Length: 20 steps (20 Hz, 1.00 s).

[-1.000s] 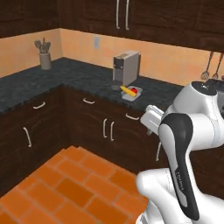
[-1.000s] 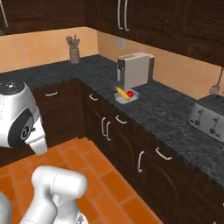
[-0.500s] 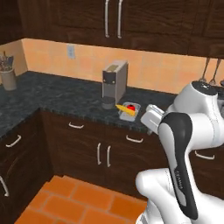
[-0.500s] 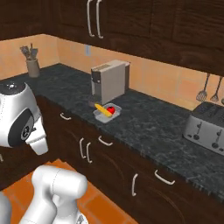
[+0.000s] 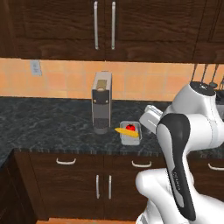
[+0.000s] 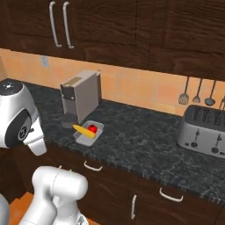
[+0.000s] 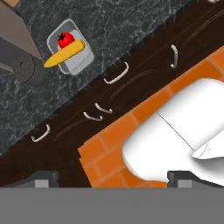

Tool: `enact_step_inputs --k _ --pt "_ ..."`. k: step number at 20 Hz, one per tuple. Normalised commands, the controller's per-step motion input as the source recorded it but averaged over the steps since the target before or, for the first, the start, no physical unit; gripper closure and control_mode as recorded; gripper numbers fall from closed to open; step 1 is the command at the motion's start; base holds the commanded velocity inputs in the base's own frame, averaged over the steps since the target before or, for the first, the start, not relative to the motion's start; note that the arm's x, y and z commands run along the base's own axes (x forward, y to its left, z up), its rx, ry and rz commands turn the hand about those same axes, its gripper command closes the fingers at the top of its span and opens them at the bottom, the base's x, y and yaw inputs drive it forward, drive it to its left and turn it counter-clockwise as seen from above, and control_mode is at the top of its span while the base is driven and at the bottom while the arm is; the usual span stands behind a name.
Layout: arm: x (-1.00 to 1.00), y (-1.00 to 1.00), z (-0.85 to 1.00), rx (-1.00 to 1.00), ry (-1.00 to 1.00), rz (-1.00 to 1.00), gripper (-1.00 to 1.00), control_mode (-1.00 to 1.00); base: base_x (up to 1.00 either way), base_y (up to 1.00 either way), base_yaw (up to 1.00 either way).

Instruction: Take the meat container that has the fish and place it on the second highest rack of the freezer. Then take the vegetable container that has the corn and tomato and place it on the highest rack of the freezer.

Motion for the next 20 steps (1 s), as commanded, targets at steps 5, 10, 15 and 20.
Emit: enact_step_inputs --k 5,10,15,20 --pt "0.00 0.00 0.00 0.00 0.00 0.00 -1.00 1.00 0.47 0.00 -0.03" --pt "0.00 0.00 0.00 0.00 0.00 0.00 -1.00 1.00 0.04 0.01 0.03" --pt "0.00 0.00 0.00 0.00 0.00 0.00 -1.00 1.00 0.61 0.08 0.00" --pt "0.00 0.00 0.00 0.00 0.00 0.00 -1.00 1.00 0.01 0.00 0.00"
